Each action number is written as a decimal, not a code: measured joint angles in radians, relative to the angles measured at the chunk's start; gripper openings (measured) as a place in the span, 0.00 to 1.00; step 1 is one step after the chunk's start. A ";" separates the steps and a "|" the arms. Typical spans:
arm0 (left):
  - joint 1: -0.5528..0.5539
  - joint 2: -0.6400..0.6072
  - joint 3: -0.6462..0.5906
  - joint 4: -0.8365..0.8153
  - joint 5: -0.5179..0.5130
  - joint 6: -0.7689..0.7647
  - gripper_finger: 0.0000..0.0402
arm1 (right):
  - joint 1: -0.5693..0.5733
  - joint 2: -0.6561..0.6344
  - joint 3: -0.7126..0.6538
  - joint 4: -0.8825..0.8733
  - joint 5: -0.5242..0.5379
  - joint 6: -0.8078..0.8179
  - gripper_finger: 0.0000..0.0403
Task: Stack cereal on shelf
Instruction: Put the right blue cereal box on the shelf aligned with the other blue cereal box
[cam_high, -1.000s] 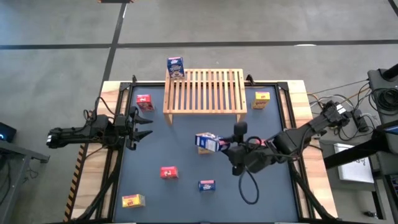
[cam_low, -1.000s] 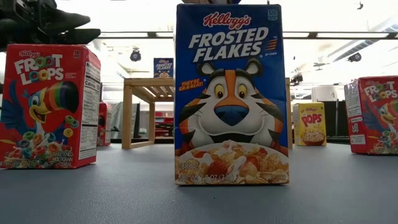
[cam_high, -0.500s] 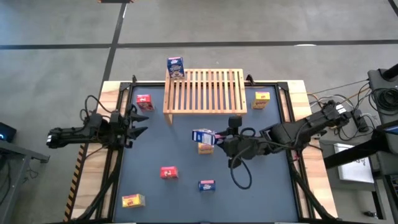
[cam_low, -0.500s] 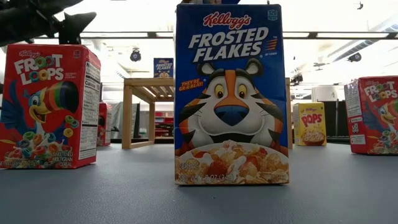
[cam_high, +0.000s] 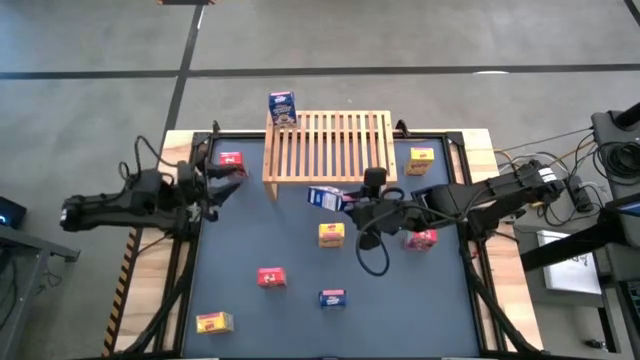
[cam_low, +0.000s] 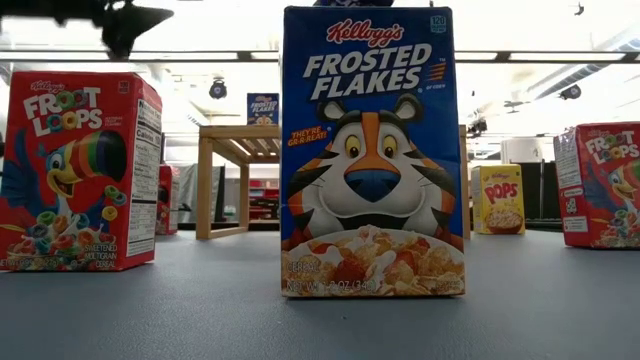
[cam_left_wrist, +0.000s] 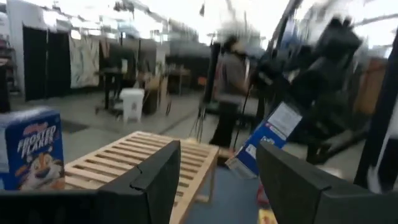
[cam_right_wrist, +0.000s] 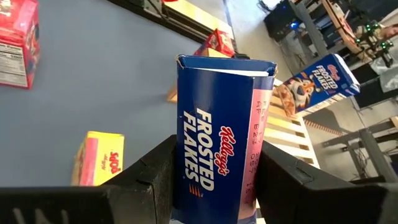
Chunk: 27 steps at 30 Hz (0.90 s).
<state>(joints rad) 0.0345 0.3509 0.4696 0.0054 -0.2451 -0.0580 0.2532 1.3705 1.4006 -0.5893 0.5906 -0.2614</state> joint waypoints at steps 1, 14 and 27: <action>0.000 0.055 0.053 -0.043 0.000 0.018 0.48 | -0.005 0.000 0.000 0.004 0.000 -0.002 0.41; 0.000 0.725 0.694 -0.458 0.049 0.313 0.49 | -0.101 0.000 0.000 0.044 -0.076 -0.016 0.41; 0.000 1.098 1.064 -0.734 0.058 0.343 0.77 | -0.110 0.000 0.000 0.041 -0.076 -0.019 0.41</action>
<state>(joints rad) 0.0345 1.4490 1.5331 -0.7287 -0.1871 0.2852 0.1432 1.3705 1.4006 -0.5488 0.5144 -0.2806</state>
